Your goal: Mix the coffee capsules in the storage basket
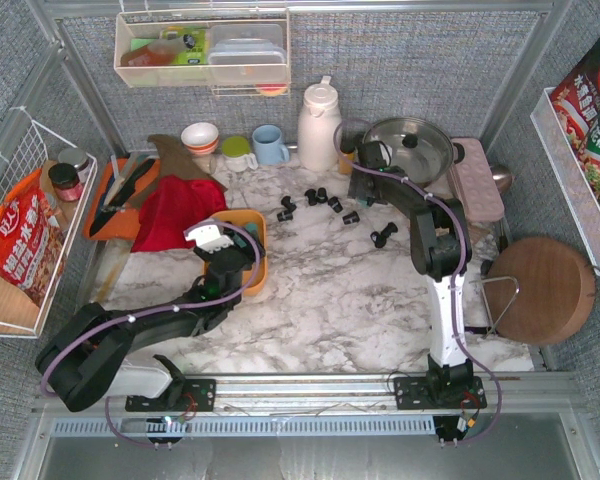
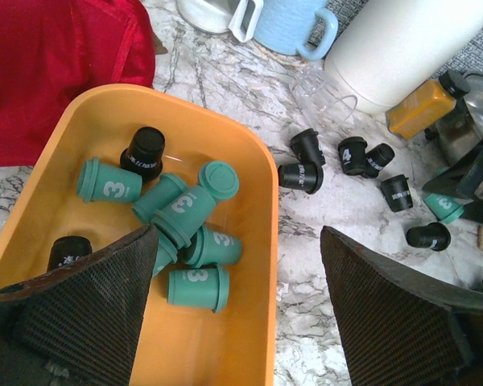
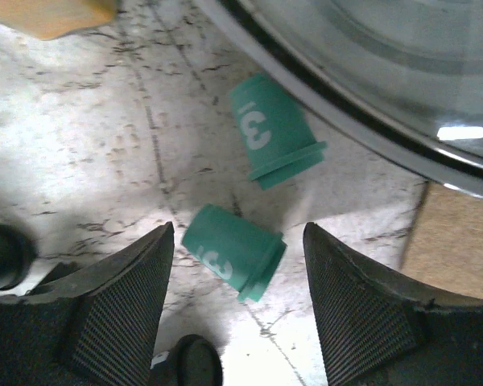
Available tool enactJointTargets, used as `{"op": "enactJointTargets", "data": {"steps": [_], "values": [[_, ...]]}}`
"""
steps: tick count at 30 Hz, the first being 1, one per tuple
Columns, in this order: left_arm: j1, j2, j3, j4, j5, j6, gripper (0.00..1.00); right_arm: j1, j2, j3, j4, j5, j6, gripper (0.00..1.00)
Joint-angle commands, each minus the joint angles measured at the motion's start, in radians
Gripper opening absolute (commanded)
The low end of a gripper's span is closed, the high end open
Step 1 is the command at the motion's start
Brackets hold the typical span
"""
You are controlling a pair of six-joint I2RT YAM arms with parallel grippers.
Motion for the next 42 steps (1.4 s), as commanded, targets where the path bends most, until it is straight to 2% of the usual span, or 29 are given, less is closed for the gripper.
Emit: {"op": "enactJointTargets", "data": {"steps": [1, 7, 12, 17, 22, 26, 29, 32, 37, 42], "values": [[0.001, -0.011, -0.002, 0.028, -0.002, 0.006, 0.90, -0.001, 0.016, 0.034, -0.086, 0.071, -0.037, 0.68], [0.001, -0.016, -0.002, 0.028, 0.003, 0.007, 0.90, -0.001, 0.028, 0.052, -0.100, 0.038, -0.053, 0.55], [0.001, -0.019, -0.002, 0.033, 0.002, 0.020, 0.90, 0.000, 0.015, 0.027, -0.080, 0.004, -0.059, 0.41], [0.001, -0.017, -0.004, 0.088, 0.048, 0.105, 0.90, 0.014, -0.049, -0.034, -0.050, -0.022, -0.084, 0.36], [0.000, 0.016, 0.000, 0.249, 0.340, 0.380, 0.94, 0.055, -0.211, -0.185, 0.021, -0.065, -0.115, 0.35], [-0.001, 0.041, -0.007, 0.347, 0.593, 0.543, 0.94, 0.105, -0.429, -0.374, 0.133, -0.138, -0.088, 0.35], [-0.002, 0.066, -0.045, 0.484, 0.741, 0.654, 0.92, 0.155, -0.583, -0.512, 0.204, -0.229, -0.057, 0.35], [-0.004, 0.081, -0.079, 0.610, 0.853, 0.718, 0.91, 0.209, -0.735, -0.650, 0.308, -0.367, -0.030, 0.35], [-0.012, 0.083, -0.093, 0.659, 1.013, 0.765, 0.87, 0.280, -0.953, -0.859, 0.473, -0.519, 0.037, 0.35], [-0.024, 0.076, -0.100, 0.675, 1.143, 0.817, 0.81, 0.335, -1.059, -0.953, 0.577, -0.607, 0.087, 0.35]]}}
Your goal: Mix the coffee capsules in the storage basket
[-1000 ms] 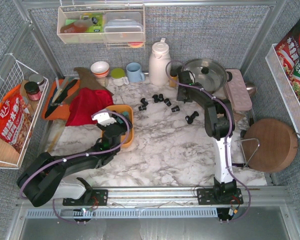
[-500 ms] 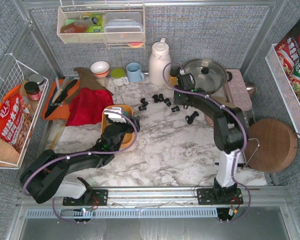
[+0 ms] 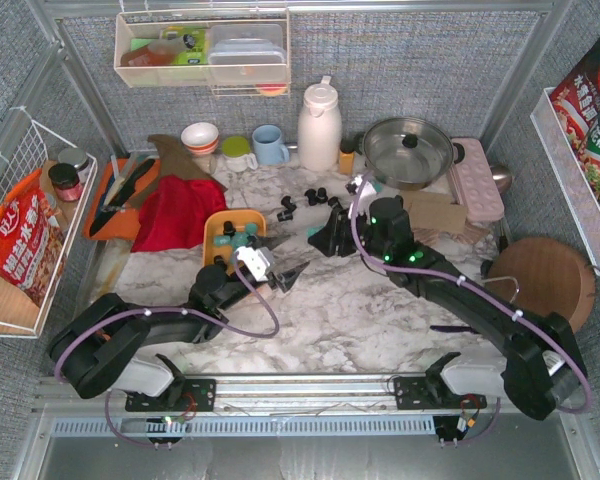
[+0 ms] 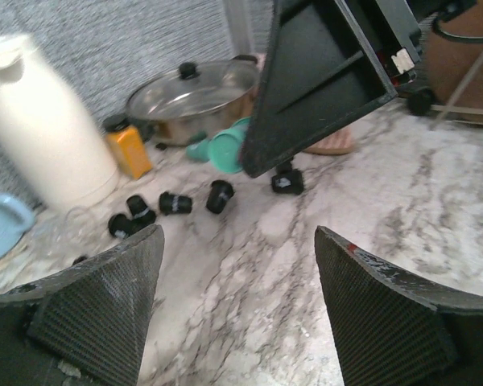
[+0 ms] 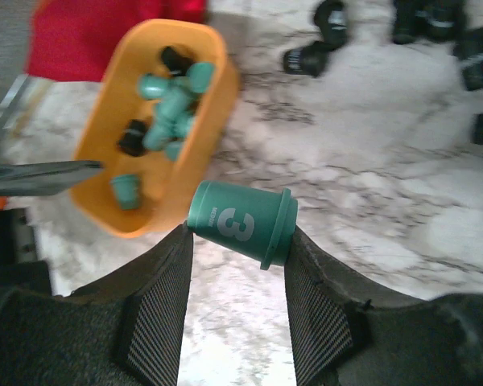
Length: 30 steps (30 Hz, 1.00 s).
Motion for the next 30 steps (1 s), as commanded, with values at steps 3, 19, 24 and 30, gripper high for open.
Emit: {"op": "enactJointTargets", "data": {"steps": [3, 19, 24, 30], "values": [[-0.018, -0.010, -0.012, 0.085, 0.176, 0.103, 0.80, 0.057, -0.065, -0.068, 0.191, -0.151, 0.105, 0.35], [-0.046, -0.056, -0.032, 0.075, 0.068, 0.195, 0.71, 0.142, -0.065, -0.057, 0.034, -0.204, 0.076, 0.36], [-0.052, -0.062, -0.037, 0.073, 0.107, 0.225, 0.60, 0.144, -0.062, -0.046, 0.023, -0.214, 0.094, 0.39], [-0.055, -0.062, -0.038, 0.067, 0.123, 0.255, 0.38, 0.145, -0.055, -0.029, 0.001, -0.212, 0.097, 0.49]]}}
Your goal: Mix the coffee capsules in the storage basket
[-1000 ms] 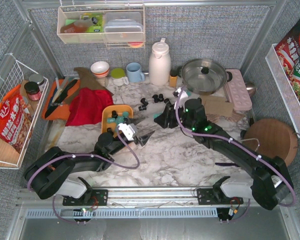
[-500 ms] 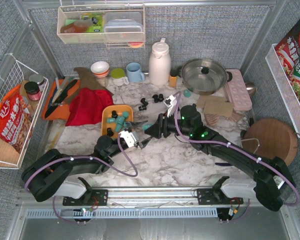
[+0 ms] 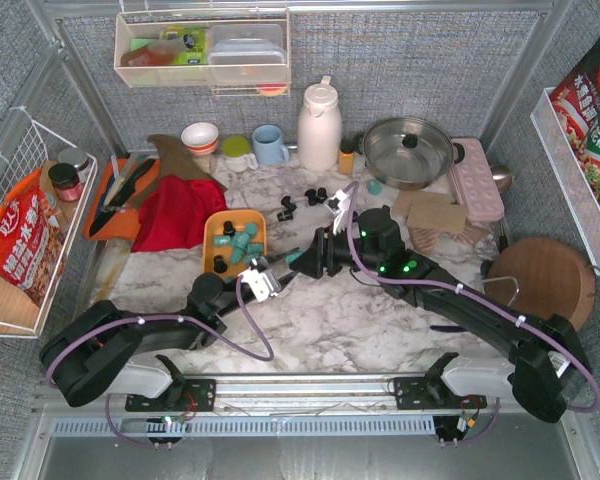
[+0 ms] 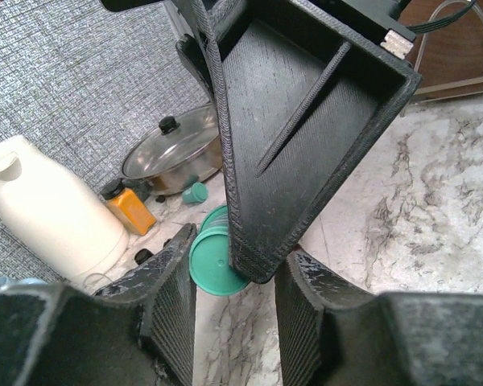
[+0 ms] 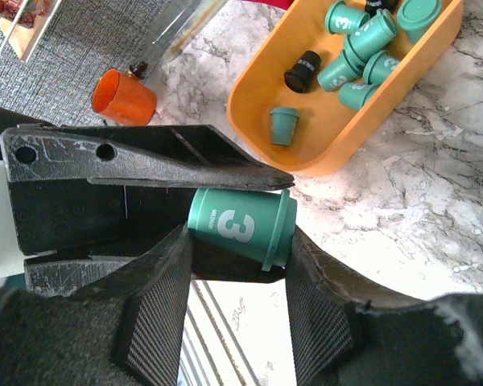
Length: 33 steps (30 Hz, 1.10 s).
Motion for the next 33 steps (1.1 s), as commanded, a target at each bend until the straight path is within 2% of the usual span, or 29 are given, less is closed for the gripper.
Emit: {"op": "enactJointTargets", "data": {"steps": [1, 7, 11, 15, 18, 21, 25, 28, 33], "values": [[-0.002, -0.006, 0.000, 0.033, 0.008, 0.034, 0.35, 0.002, 0.004, 0.015, -0.046, -0.011, -0.002, 0.51], [-0.002, -0.008, -0.001, 0.029, -0.078, 0.027, 0.30, -0.003, -0.019, 0.036, -0.135, 0.076, -0.058, 0.72], [-0.002, -0.007, -0.003, 0.029, -0.204, -0.013, 0.30, -0.028, -0.056, 0.042, -0.158, 0.154, -0.074, 0.80], [0.001, 0.022, 0.005, 0.019, -0.442, -0.054, 0.30, -0.073, -0.079, 0.049, -0.157, 0.253, -0.087, 0.83], [0.026, 0.067, 0.045, -0.064, -0.617, -0.092, 0.31, -0.110, -0.052, 0.087, -0.194, 0.378, -0.140, 0.83], [0.097, 0.099, 0.104, -0.230, -0.692, -0.199, 0.31, -0.145, 0.018, 0.138, -0.232, 0.548, -0.205, 0.83], [0.216, 0.149, 0.172, -0.405, -0.707, -0.381, 0.35, -0.232, 0.172, 0.205, -0.191, 0.693, -0.253, 0.83], [0.267, 0.184, 0.200, -0.473, -0.734, -0.464, 0.45, -0.313, 0.353, 0.265, -0.138, 0.762, -0.226, 0.84], [0.283, 0.200, 0.235, -0.578, -0.832, -0.617, 0.79, -0.402, 0.631, 0.446, -0.095, 0.787, -0.165, 0.87]]}}
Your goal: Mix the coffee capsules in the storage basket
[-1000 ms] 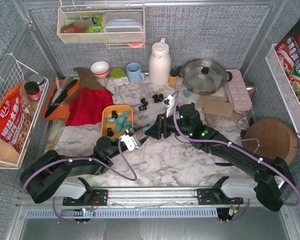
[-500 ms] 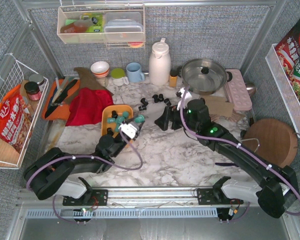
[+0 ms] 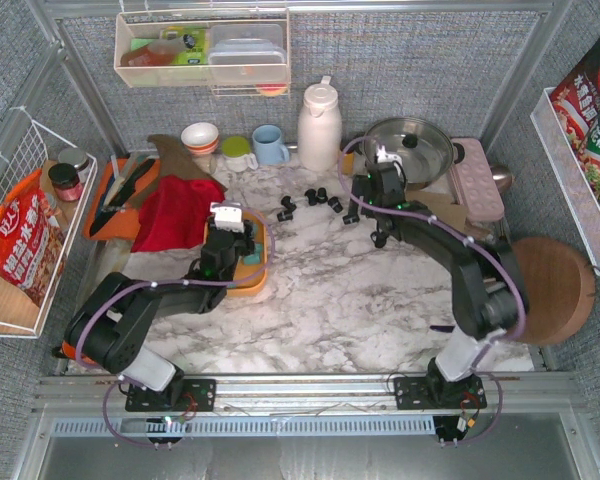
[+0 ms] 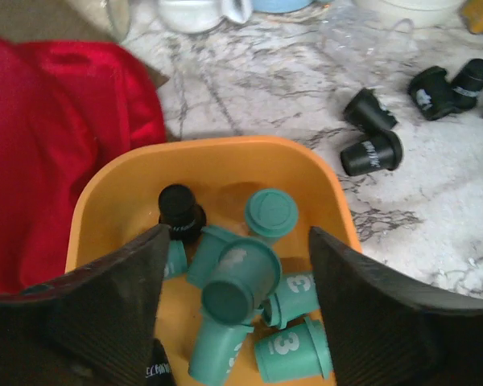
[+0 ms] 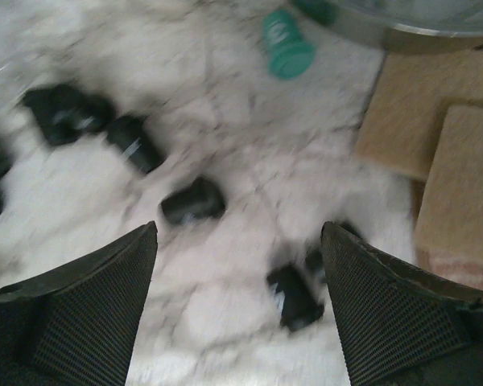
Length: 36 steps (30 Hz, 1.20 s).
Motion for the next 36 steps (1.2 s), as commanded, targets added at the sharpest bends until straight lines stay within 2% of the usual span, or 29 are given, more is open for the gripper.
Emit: {"op": "enactJointTargets", "data": {"steps": [1, 3, 4, 10, 15, 25, 28, 32, 36], "values": [[0.007, 0.001, 0.023, -0.110, -0.105, -0.190, 0.84, -0.049, 0.180, 0.133, 0.087, 0.089, 0.052, 0.87], [0.006, -0.010, 0.021, -0.110, -0.103, -0.229, 0.97, -0.060, 0.258, 0.181, 0.124, 0.115, 0.058, 0.88], [0.007, -0.018, 0.019, -0.111, -0.099, -0.250, 0.99, -0.065, 0.292, 0.207, 0.134, 0.131, 0.069, 0.88], [0.007, -0.103, 0.030, -0.156, -0.050, -0.307, 0.99, -0.089, 0.459, 0.372, 0.117, 0.162, 0.137, 0.90], [0.006, -0.170, 0.030, -0.171, -0.028, -0.311, 0.99, -0.091, 0.532, 0.484, 0.095, 0.166, 0.090, 0.90], [0.008, -0.224, 0.015, -0.155, 0.005, -0.339, 0.99, -0.096, 0.682, 0.808, -0.278, 0.154, 0.054, 0.85], [0.008, -0.234, 0.011, -0.151, 0.004, -0.342, 0.99, -0.105, 0.708, 0.869, -0.332, 0.123, 0.021, 0.84], [0.007, -0.240, 0.010, -0.150, 0.005, -0.349, 0.99, -0.126, 0.748, 0.947, -0.431, 0.108, 0.022, 0.78], [0.007, -0.246, 0.008, -0.149, 0.000, -0.351, 0.99, -0.137, 0.738, 0.929, -0.434, 0.099, 0.052, 0.64]]}}
